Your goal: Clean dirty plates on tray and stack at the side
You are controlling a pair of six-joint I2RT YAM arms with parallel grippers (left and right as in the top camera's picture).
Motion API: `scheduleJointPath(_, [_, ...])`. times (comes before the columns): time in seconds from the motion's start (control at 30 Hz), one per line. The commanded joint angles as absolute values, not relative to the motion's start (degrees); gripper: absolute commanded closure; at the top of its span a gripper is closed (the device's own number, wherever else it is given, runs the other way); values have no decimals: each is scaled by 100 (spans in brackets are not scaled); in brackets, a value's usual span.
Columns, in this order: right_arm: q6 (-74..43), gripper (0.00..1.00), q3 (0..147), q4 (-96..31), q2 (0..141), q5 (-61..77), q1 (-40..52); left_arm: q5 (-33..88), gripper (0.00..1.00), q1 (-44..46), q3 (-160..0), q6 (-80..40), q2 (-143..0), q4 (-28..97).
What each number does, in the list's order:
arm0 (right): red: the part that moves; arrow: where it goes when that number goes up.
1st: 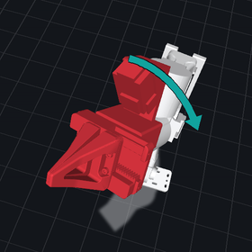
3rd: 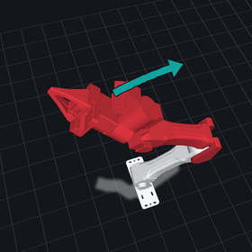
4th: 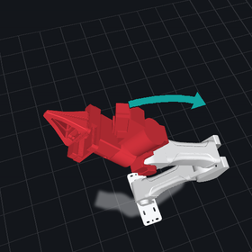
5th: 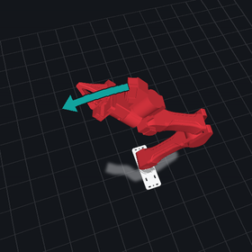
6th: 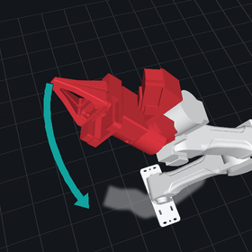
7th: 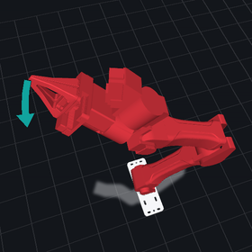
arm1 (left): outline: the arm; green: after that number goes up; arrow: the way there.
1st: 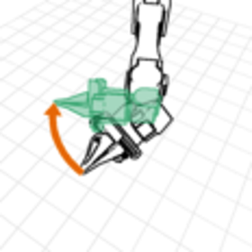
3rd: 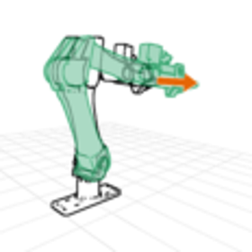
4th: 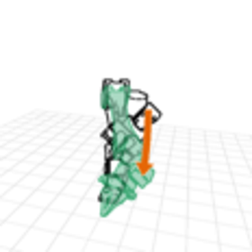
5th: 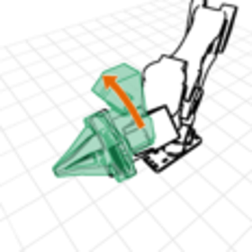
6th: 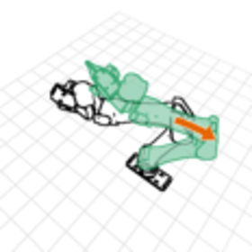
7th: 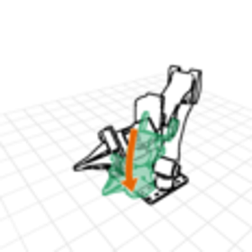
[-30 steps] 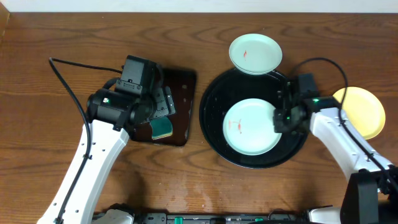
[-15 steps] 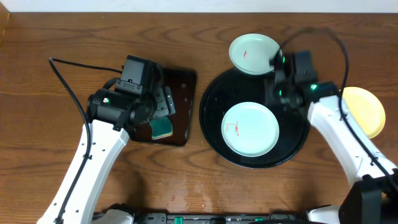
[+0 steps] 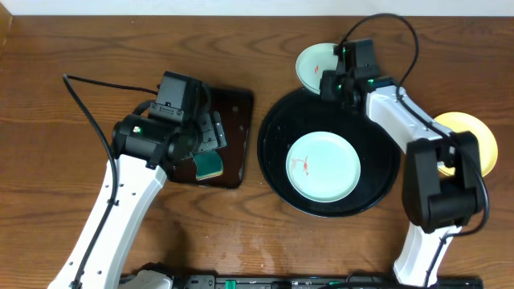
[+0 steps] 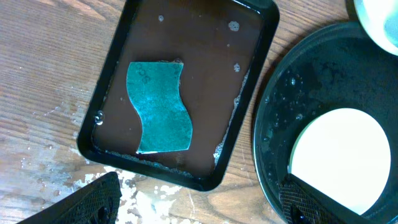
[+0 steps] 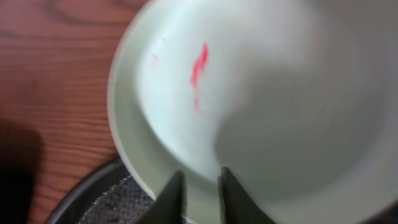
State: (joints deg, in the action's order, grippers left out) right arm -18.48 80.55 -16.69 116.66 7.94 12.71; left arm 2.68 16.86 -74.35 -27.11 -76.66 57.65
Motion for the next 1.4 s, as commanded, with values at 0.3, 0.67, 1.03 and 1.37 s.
scheduleJointPath(0.3, [-1992,99,8093,-2936,11474,797,1553,259,18,1651,-7500,-2659,-7651,5780])
scheduleJointPath(0.67, [-1245,85,8095,-3216,11010,801,1693,259,18,1651,-7500,-2659,-7651,5780])
scheduleJointPath(1.03, [-849,76,8082,-4040,9690,272,1686,259,18,1651,-7500,-2659,-7651,5780])
scheduleJointPath(1.37, [-1149,92,8075,-2707,11172,-56,1662,259,18,1651,-7500,-2659,-7651,5782])
